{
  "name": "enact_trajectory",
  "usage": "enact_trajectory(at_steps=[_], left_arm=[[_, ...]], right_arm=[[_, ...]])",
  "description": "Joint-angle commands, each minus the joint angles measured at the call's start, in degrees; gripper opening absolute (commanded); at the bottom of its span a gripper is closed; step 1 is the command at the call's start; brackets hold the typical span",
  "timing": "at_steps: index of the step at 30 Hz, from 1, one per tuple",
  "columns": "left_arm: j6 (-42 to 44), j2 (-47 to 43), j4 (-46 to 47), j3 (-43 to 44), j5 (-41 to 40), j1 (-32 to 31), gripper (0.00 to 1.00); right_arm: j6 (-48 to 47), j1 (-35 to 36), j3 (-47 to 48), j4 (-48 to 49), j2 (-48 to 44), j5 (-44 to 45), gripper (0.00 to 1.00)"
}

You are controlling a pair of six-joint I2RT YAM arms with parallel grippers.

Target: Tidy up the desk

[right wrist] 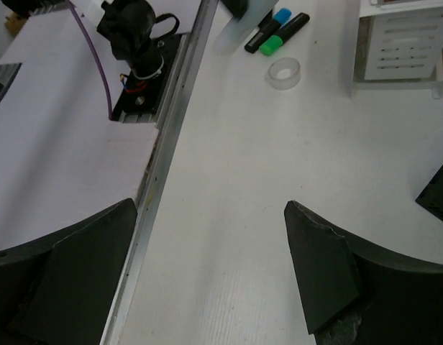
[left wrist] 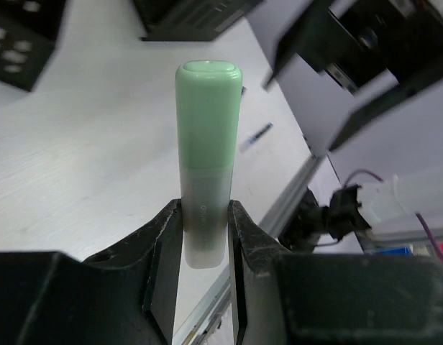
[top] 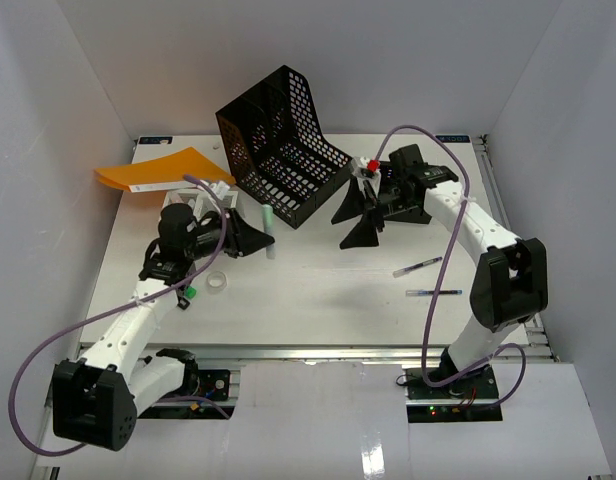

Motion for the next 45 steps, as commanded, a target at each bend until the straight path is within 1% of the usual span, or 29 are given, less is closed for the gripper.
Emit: enact_trajectory(at_steps=[1, 2, 3, 5, 6, 8, 11, 14, 16, 18, 19, 20, 22, 25, 29, 33, 35, 42, 43, 45], left_arm=[[2.42, 3.12, 11.49, -0.49, 2.24, -8.0, 0.0], [2.42, 3.86, 12.65, -0.48, 0.81, -8.79, 0.0], [2.27, 5.29, 13.16, -0.33, 0.44, -9.79, 0.0], [2.16, 7.21, 14.6, 0.11, -0.87, -11.31, 0.0], [2.16, 7.84, 15.28, 0.25, -1.69, -11.8, 0.0], [2.25, 8.58, 15.7, 0.73, -3.17, -12.65, 0.0], [2.95, 9.56, 15.7, 1.79, -4.88, -13.73, 0.0], [3.29, 10.69, 15.7, 2.81, -5.93, -14.57, 0.0], [3.53, 11.41, 15.7, 3.39, -6.79, -15.45, 0.0], [3.66, 11.72, 15.65, 3.75, -7.62, -16.33, 0.0], [3.7, 11.91, 15.66, 3.91, -7.7, -16.55, 0.0], [3.76, 12.08, 15.68, 3.95, -7.74, -16.67, 0.0], [3.83, 12.29, 15.61, 4.08, -7.88, -16.81, 0.0], [3.83, 12.38, 15.53, 4.17, -8.23, -17.16, 0.0], [3.83, 12.82, 15.61, 4.44, -8.58, -17.43, 0.0], [3.83, 13.2, 15.61, 4.59, -9.07, -17.67, 0.0], [3.88, 13.36, 15.59, 4.78, -9.14, -17.69, 0.0], [4.19, 14.13, 15.17, 5.49, -9.38, -17.78, 0.0], [4.27, 13.96, 15.0, 5.49, -9.47, -17.78, 0.0], [4.42, 13.72, 14.63, 5.64, -9.79, -17.78, 0.0]], right_arm=[[21.84, 2.07, 6.75, 6.34, 2.16, -0.4, 0.9], [32.59, 3.38, 4.35, 16.23, 0.93, 3.04, 0.9], [37.23, 3.96, 2.13, 21.85, -2.41, 9.31, 0.9], [48.37, 5.24, -6.05, 39.13, -7.01, 16.93, 0.9], [52.1, 5.72, -8.76, 44.99, -10.23, 19.64, 0.9], [58.45, 6.91, -11.69, 51.95, -13.26, 25.62, 0.9], [62.86, 10.63, -8.36, 47.51, -12.64, 35.27, 0.9], [67.56, 12.11, -8.12, 47.55, -12.25, 40.56, 0.92], [70.15, 12.99, -8.47, 48.8, -12.2, 42.45, 0.95], [71.46, 14.39, -7.61, 48.06, -11.48, 46.41, 1.0], [71.74, 14.93, -7.11, 47.61, -11.13, 47.46, 1.0], [72.01, 15.27, -6.99, 47.61, -10.76, 48.62, 0.98], [72.97, 15.48, -6.84, 47.74, -9.99, 51.37, 0.91], [73.85, 15.75, -5.96, 47.65, -8.75, 52.72, 0.84], [73.94, 16.1, -5.53, 47.83, -7.44, 53.67, 0.71], [74.12, 16.65, -5.44, 48.25, -6.52, 52.86, 0.6], [74.0, 17.07, -5.14, 48.13, -6.29, 52.79, 0.58], [73.41, 19.34, -3.51, 47.31, -4.54, 53.24, 0.56], [73.33, 19.44, -3.33, 47.22, -4.02, 53.49, 0.52], [73.14, 19.71, -2.98, 46.98, -3.77, 53.5, 0.48]])
